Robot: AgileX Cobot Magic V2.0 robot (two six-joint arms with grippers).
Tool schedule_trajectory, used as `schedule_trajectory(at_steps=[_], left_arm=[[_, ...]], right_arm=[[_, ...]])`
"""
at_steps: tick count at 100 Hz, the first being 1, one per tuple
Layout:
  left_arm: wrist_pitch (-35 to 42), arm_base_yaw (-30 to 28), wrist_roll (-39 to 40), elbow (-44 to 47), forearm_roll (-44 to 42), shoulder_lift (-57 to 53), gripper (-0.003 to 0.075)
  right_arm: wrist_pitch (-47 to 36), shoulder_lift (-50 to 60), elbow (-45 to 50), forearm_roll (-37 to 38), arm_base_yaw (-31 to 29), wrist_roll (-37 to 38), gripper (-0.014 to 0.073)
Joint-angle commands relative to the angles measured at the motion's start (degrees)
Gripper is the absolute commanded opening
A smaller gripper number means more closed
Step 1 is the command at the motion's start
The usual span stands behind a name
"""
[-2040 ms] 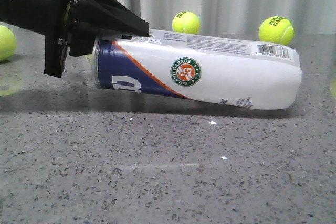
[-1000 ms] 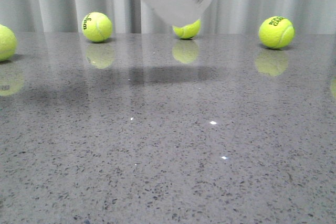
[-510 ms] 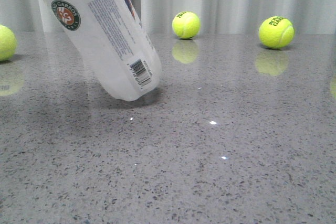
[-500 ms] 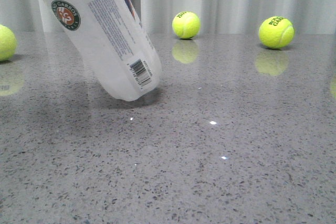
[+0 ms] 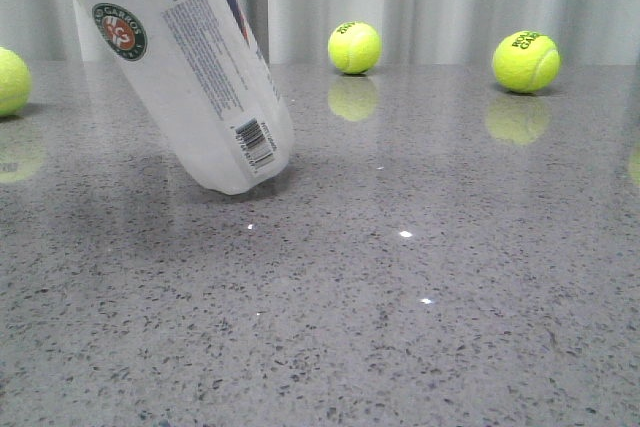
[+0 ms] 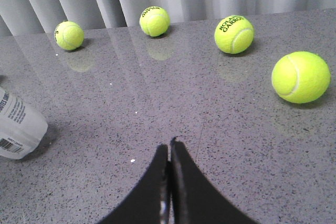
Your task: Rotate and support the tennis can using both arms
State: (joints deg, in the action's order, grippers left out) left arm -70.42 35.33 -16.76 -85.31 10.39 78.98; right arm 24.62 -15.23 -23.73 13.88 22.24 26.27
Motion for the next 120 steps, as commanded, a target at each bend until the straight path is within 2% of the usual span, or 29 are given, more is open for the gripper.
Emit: schedule_trajectory(at_steps=[1, 16, 21, 26, 49, 85, 110, 120], left_arm=[[1.9, 0.5, 0.8, -2.0, 1.3, -1.2, 0.0134], [3.0, 0.5, 0.8, -2.3, 1.3, -1.2, 0.0398], [3.7, 0.5, 0.8, -2.8, 1.3, -1.2, 0.0468], [4.8, 0.5, 0.8, -3.4, 1.5, -1.2, 0.0505], [8.9, 0.5, 0.8, -6.2, 5.1, 1.0, 0.0507], [13.4, 0.5, 0.8, -12.5, 5.2, 7.9, 0.0507], [18.3, 0.5, 0.7, -12.6, 5.2, 7.7, 0.0487], [22.0, 0.5, -0.4, -12.6, 5.2, 6.5, 0.0439]], right_arm=[[-4.6, -0.5, -1.4, 1.0, -0.3, -0.2, -0.0065], [-4.6, -0.5, -1.4, 1.0, -0.3, -0.2, -0.0065], [-4.6, -0.5, -1.4, 1.0, -0.3, -0.2, -0.0065], [-4.6, -0.5, -1.4, 1.0, -0.3, -0.2, -0.0065], [-4.6, -0.5, -1.4, 1.0, -0.3, -0.2, -0.0065], [-4.6, -0.5, -1.4, 1.0, -0.3, -0.2, -0.0065], [-4.6, -0.5, -1.4, 1.0, -0.3, -0.2, -0.0065], [-4.6, -0.5, -1.4, 1.0, -0.3, -0.2, -0.0065]])
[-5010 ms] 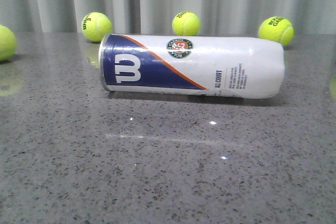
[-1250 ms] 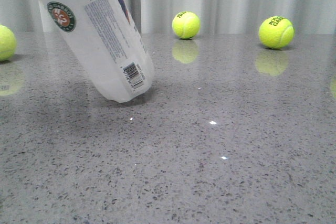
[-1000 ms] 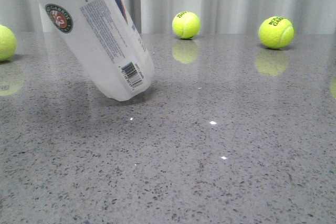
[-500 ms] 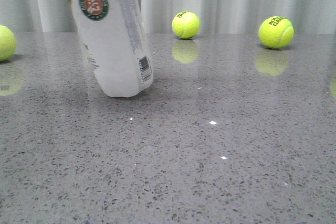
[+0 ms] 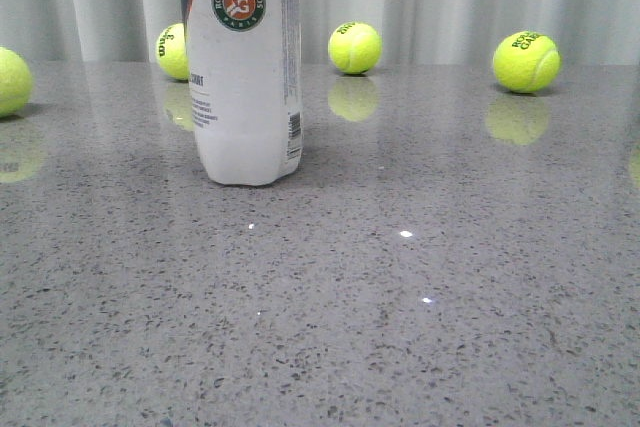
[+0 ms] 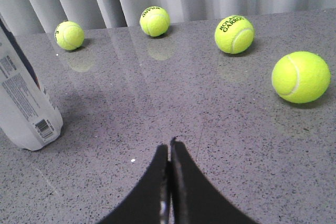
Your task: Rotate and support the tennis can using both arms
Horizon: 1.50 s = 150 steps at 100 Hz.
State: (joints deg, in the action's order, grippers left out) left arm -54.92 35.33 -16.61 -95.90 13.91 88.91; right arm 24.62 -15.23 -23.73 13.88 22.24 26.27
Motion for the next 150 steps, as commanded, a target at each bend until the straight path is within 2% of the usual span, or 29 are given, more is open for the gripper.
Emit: schedule_trajectory(at_steps=[1, 10, 25, 49, 82, 96, 113, 150], left_arm=[[6.8, 0.5, -0.6, -1.8, 1.7, -3.7, 0.0426], [12.0, 0.5, -0.6, 0.8, 1.7, -6.3, 0.0302], [21.8, 0.5, -0.6, 10.0, 1.8, -12.8, -0.0022], [35.4, 0.5, -0.6, 27.6, 1.8, -24.0, -0.002], [47.3, 0.5, -0.6, 49.2, 3.2, -37.5, -0.0021], [51.3, 0.5, -0.6, 55.4, 4.8, -42.6, -0.0021], [51.5, 0.4, -0.6, 60.7, 8.6, -46.5, -0.0021], [59.4, 0.4, -0.6, 70.6, 8.5, -50.4, -0.0021]], right_arm=[[-4.6, -0.5, -1.4, 1.0, -0.3, -0.2, -0.0065], [-4.6, -0.5, -1.4, 1.0, -0.3, -0.2, -0.0065], [-4.6, -0.5, -1.4, 1.0, -0.3, -0.2, -0.0065], [-4.6, -0.5, -1.4, 1.0, -0.3, -0.2, -0.0065], [-4.6, -0.5, -1.4, 1.0, -0.3, -0.2, -0.0065], [-4.6, -0.5, -1.4, 1.0, -0.3, -0.2, -0.0065], [-4.6, -0.5, -1.4, 1.0, -0.3, -0.2, -0.0065], [-4.6, -0.5, -1.4, 1.0, -0.3, -0.2, -0.0065]])
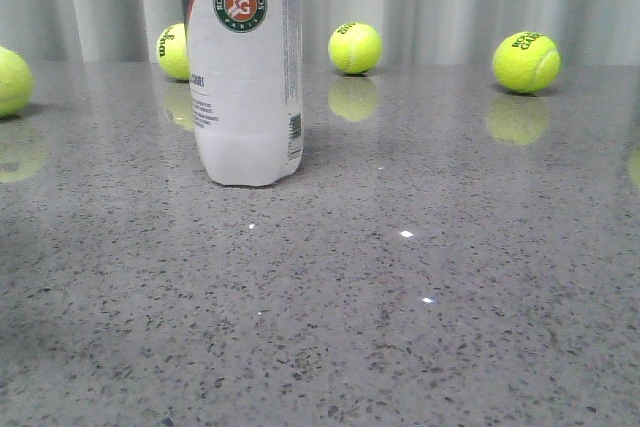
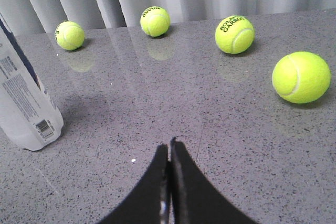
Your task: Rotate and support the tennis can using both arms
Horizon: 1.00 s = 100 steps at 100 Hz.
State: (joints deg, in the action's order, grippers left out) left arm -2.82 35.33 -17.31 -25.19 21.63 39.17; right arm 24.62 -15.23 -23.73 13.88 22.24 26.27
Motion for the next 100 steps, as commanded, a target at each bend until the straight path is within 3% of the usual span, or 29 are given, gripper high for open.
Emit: schedule_trajectory(at_steps=[1, 21, 47, 100], left_arm=[[7.7, 0.4, 0.1, 0.2, 0.8, -0.7, -0.0021], [15.6, -1.6, 1.2, 4.3, -3.1, -2.2, -0.0021], [15.2, -11.2, 16.6, 9.7, -19.1, -7.7, -0.0021], [6.7, -30.6, 16.4, 25.7, -19.4, -35.3, -0.002]], right_arm=[[-4.6, -0.5, -1.4, 1.0, -0.3, -0.2, -0.0065], [-4.6, -0.5, -1.4, 1.0, -0.3, -0.2, -0.0065], [-4.6, -0.5, -1.4, 1.0, -0.3, -0.2, -0.0065], [-4.6, -0.5, -1.4, 1.0, -0.3, -0.2, -0.0065]])
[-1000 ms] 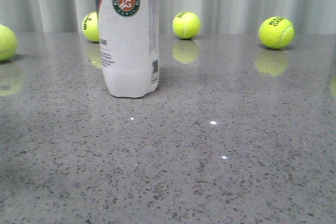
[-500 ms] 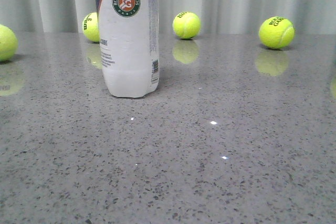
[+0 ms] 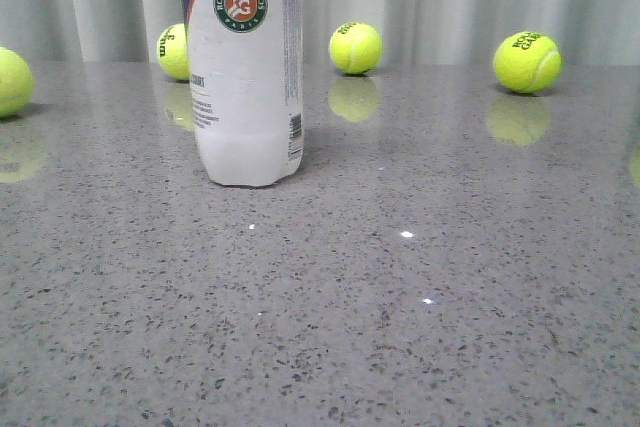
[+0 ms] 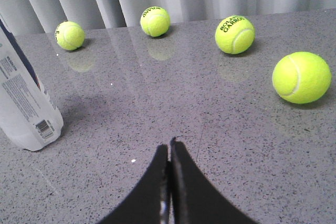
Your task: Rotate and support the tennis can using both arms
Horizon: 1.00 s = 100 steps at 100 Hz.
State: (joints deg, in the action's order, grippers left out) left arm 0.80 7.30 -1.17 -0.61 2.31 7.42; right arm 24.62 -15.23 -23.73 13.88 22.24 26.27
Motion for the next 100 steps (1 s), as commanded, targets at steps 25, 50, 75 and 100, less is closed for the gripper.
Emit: schedule_trajectory(at_steps=[25, 50, 75, 100], left_arm=[[-4.7, -7.5, 0.3, 3.3, 0.0, -9.9, -0.0021], [-4.5, -6.1, 0.3, 3.2, 0.0, -9.9, -0.0021], [-4.5, -6.1, 0.3, 3.2, 0.0, -9.9, -0.0021], [-4.5, -6.1, 0.3, 3.2, 0.0, -9.9, -0.002]], right_arm=[[-4.6, -0.6, -1.4, 1.0, -0.3, -0.2, -0.0065], [-4.6, -0.6, -1.4, 1.0, -0.3, -0.2, -0.0065], [-4.6, -0.6, -1.4, 1.0, -0.3, -0.2, -0.0065], [-4.6, -0.6, -1.4, 1.0, -0.3, -0.2, -0.0065]])
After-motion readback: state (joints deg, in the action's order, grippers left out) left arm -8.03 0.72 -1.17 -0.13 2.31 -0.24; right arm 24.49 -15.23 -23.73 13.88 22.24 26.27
